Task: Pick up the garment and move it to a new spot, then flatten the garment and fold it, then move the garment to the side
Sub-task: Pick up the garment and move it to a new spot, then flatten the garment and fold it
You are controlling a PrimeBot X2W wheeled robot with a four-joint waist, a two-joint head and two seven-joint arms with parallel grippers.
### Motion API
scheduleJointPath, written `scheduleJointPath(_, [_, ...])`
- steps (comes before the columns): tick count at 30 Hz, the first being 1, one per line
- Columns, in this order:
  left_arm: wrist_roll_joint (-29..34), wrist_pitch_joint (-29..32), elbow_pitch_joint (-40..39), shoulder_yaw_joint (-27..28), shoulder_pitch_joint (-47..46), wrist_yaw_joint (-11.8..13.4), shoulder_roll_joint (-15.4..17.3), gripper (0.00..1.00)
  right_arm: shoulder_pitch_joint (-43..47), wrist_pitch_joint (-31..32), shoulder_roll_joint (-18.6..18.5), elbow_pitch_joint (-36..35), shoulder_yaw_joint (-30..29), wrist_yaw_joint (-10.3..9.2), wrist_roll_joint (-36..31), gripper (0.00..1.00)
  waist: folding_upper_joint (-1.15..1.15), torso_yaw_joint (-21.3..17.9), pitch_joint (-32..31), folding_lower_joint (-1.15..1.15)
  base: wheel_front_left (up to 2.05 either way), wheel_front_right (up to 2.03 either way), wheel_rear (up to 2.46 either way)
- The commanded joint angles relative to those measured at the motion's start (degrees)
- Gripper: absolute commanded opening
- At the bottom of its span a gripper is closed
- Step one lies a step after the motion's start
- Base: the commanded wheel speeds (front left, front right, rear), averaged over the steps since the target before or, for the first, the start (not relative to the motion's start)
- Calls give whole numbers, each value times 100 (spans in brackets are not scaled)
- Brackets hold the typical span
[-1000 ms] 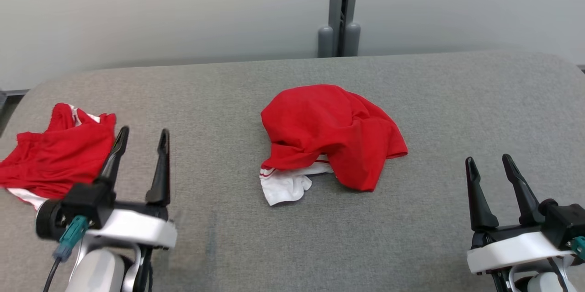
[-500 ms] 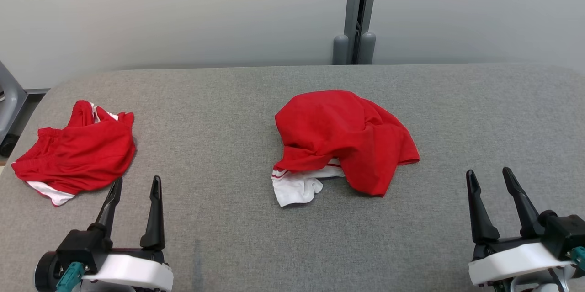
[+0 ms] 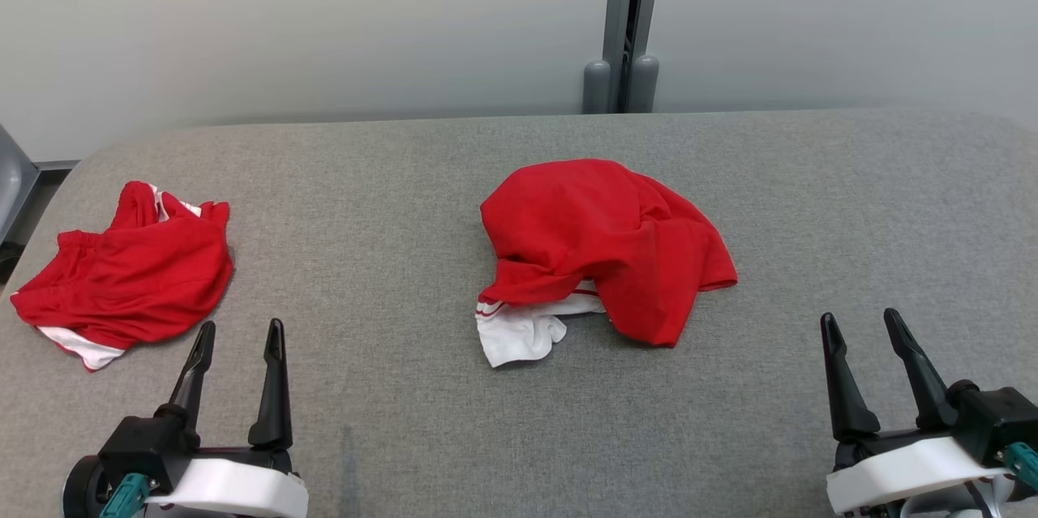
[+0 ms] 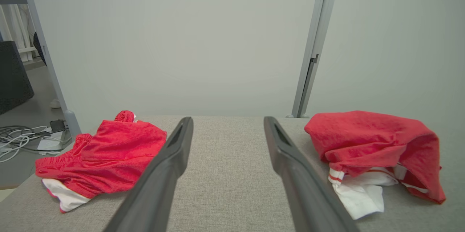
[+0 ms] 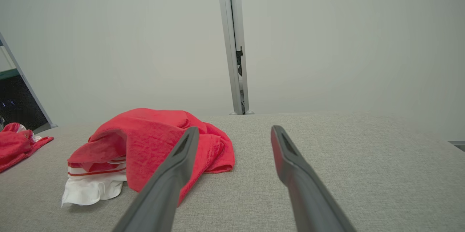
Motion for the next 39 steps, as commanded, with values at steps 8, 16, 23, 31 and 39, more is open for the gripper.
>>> scheduleJointPath(8, [116, -1, 33, 110, 39, -96, -53, 100, -12, -30, -31, 21, -6, 3, -11, 100, 0, -18, -23, 0, 0, 0, 0])
scheduleJointPath(16, [190, -1, 43, 165, 21, -151, -91, 100, -7, -30, -41, 6, -9, 3, 2, 100, 0, -6, 4, 0, 0, 0, 0])
scheduleJointPath(23, [154, -1, 108, 217, 24, -162, -123, 100, -21, -30, -46, 23, 9, 3, 2, 100, 0, -24, 9, 0, 0, 0, 0])
scheduleJointPath(31, [196, -1, 404, 64, -296, -270, -140, 100, -114, -30, -35, 20, 85, 3, 30, 100, 0, -201, 145, 0, 0, 0, 0])
scheduleJointPath(39, [316, 0, 1259, -465, -1108, -470, -67, 100, -302, -30, -29, 58, 152, 3, 84, 100, 0, -538, 525, 0, 0, 0, 0])
